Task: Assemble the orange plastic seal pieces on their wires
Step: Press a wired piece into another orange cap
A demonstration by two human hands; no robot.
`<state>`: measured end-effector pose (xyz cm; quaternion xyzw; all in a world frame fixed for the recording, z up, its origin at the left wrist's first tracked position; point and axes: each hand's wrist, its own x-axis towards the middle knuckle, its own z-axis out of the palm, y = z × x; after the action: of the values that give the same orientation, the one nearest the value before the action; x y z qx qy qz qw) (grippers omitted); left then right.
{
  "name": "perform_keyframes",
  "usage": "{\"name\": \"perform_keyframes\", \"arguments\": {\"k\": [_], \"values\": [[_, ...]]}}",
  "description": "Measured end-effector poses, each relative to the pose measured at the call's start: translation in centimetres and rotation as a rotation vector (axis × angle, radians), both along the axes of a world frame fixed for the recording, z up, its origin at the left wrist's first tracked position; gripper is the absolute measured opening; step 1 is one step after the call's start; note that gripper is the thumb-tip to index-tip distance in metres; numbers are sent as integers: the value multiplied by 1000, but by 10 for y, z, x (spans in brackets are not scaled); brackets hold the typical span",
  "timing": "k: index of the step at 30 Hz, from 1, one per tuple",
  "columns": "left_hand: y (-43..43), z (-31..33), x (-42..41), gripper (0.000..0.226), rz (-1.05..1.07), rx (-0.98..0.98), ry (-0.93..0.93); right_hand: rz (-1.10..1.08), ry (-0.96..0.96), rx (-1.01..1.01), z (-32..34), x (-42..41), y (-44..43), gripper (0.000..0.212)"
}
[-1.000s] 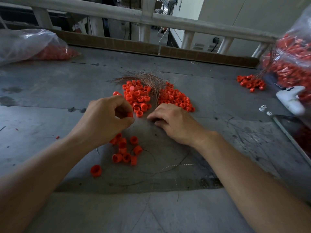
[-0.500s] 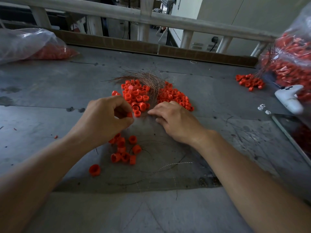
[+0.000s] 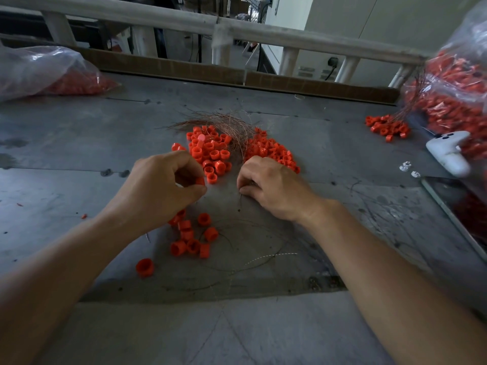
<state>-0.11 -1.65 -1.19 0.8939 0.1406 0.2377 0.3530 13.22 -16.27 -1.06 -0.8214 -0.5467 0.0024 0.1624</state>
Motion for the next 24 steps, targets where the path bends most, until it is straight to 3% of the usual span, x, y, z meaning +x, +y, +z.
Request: {"name": "perform_keyframes", "arguments": {"k": [9,17,24], "values": [[0,1,-1,30,-1,-1,-5,34,122,32,3,2,-3,26],[-1,2,-2,30,-14,-18,-6,35,13,12,3,0,-3,11],[0,3,-3,34,-17,-12,-24,-49,175,156,3,6,-7,18]]}}
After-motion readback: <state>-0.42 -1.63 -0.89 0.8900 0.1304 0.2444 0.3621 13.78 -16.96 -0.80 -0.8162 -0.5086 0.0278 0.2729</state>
